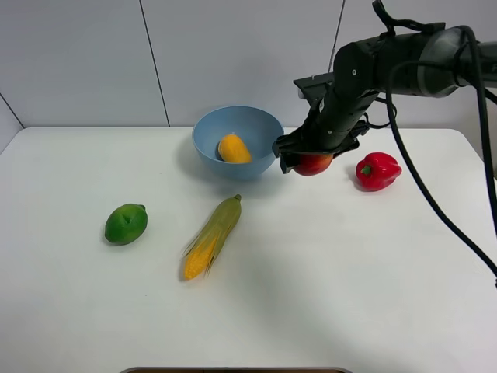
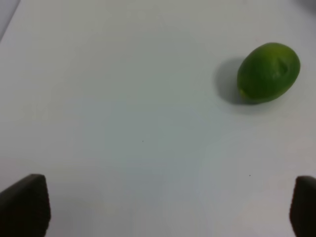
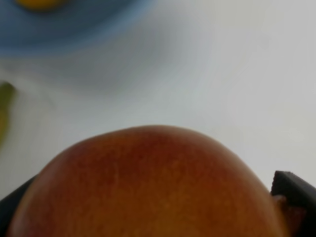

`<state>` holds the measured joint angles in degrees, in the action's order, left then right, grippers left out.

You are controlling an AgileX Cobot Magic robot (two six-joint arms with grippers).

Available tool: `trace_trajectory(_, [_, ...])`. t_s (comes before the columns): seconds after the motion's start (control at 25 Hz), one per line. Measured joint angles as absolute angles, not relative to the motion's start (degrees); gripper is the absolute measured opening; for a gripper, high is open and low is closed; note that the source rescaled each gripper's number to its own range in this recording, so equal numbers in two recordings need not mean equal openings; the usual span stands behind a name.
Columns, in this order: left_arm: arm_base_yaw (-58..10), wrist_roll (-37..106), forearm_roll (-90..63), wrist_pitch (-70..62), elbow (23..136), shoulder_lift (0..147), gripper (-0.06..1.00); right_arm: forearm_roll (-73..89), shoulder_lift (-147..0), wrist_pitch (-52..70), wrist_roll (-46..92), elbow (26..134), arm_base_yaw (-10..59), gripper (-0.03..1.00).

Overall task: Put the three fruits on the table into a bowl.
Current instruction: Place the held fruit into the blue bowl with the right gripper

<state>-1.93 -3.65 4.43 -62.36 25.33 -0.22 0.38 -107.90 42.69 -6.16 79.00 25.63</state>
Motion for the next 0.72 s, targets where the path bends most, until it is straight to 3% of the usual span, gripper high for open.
trace_trajectory(0.52, [-1.93, -3.59, 4.53, -62.36, 25.33, -0.22, 1.0, 0.38, -104.37, 31.82, -7.15, 79.25, 27.83, 0.82])
trace_trajectory(0.72, [-1.93, -3.59, 4.53, -62.36, 25.33, -0.22, 1.0, -1.04, -104.32, 29.65, -7.17, 84.21, 28.44, 0.82])
